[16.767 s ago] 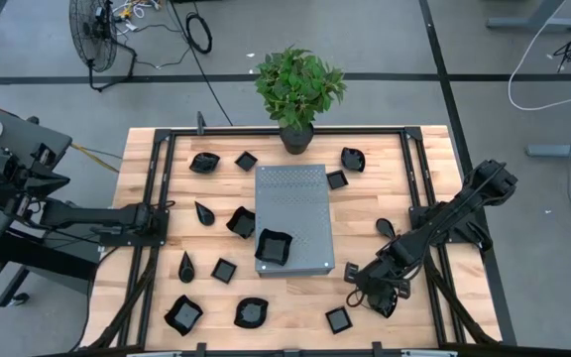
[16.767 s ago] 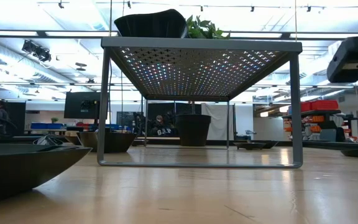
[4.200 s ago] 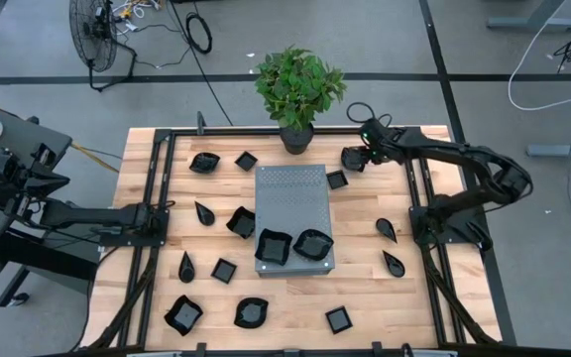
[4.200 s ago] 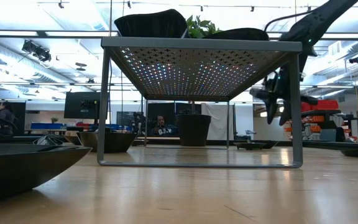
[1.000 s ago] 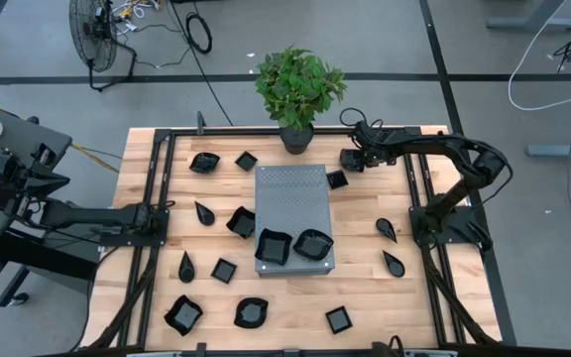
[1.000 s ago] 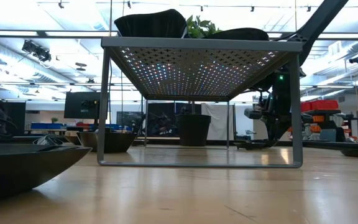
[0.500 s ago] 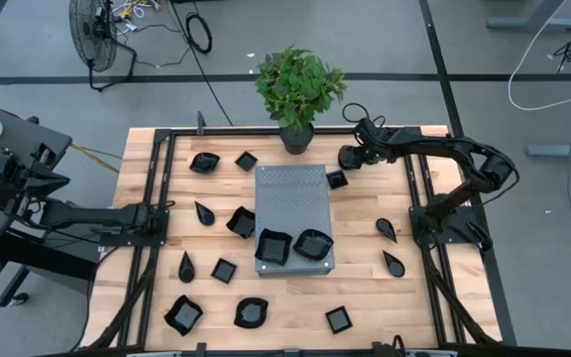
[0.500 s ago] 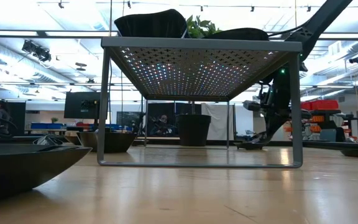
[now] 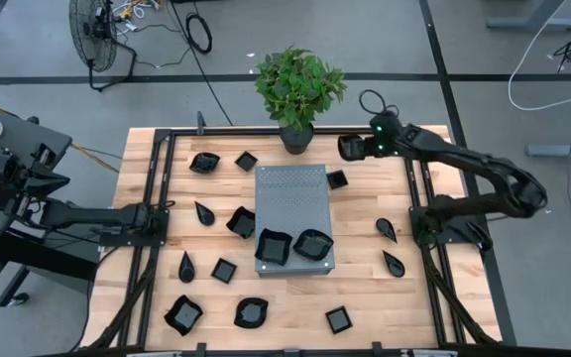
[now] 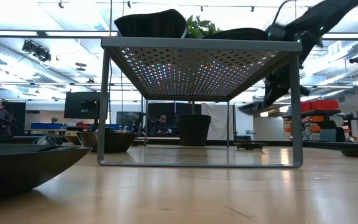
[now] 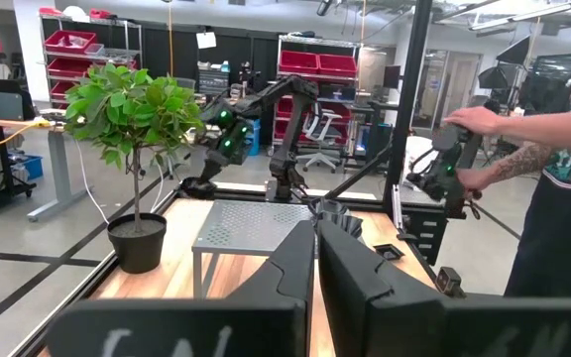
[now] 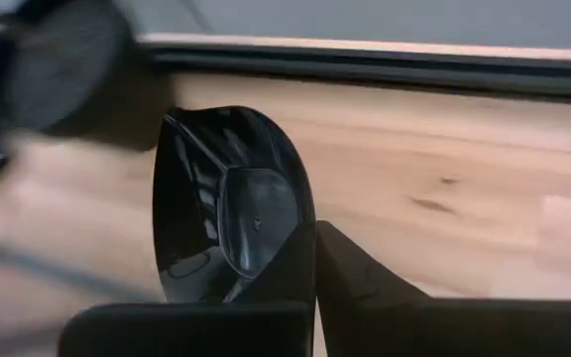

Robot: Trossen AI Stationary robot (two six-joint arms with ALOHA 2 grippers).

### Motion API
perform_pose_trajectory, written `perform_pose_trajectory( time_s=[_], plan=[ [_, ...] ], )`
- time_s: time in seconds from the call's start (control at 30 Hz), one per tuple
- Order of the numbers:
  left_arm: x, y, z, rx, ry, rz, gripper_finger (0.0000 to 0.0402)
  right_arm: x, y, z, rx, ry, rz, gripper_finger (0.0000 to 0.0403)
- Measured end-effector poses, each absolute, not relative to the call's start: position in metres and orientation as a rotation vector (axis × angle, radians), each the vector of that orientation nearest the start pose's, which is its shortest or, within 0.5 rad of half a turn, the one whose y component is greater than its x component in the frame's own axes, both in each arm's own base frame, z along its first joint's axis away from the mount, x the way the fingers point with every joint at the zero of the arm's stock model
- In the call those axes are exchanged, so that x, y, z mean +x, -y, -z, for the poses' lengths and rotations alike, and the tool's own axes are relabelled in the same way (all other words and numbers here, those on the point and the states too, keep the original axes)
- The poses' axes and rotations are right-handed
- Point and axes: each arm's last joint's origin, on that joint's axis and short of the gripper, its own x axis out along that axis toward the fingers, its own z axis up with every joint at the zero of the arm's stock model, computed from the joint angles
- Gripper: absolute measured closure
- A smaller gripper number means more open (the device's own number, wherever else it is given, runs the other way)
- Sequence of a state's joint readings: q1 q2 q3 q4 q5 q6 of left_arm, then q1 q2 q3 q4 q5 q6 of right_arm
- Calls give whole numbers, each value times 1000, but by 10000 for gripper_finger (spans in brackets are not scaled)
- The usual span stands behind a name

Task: Pick & Place Mini shaped plates
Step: Stack the black bowl on top of the black bowl on the shelf

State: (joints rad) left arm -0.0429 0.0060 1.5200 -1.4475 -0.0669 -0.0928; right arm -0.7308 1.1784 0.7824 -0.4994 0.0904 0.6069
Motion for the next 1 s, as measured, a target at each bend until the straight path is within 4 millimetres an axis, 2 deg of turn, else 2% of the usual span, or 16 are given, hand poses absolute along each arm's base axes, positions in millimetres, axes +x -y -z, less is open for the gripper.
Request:
perform_pose_trajectory(
  time_s=[0.23, 0.43, 0.77, 1.0],
  plan=[
    [-193, -10, -360, -96, 67, -21, 378, 159, 121, -256, 769, -665, 669, 402],
    [-193, -10, -360, -96, 67, -21, 378, 167, 96, -265, 754, -709, 327, 403],
    [-193, -10, -359, -96, 67, -21, 378, 194, 71, -316, 622, -756, 140, 403],
    [-193, -10, -359, -96, 68, -21, 378, 217, 51, -339, 575, -819, -17, 403]
  ],
)
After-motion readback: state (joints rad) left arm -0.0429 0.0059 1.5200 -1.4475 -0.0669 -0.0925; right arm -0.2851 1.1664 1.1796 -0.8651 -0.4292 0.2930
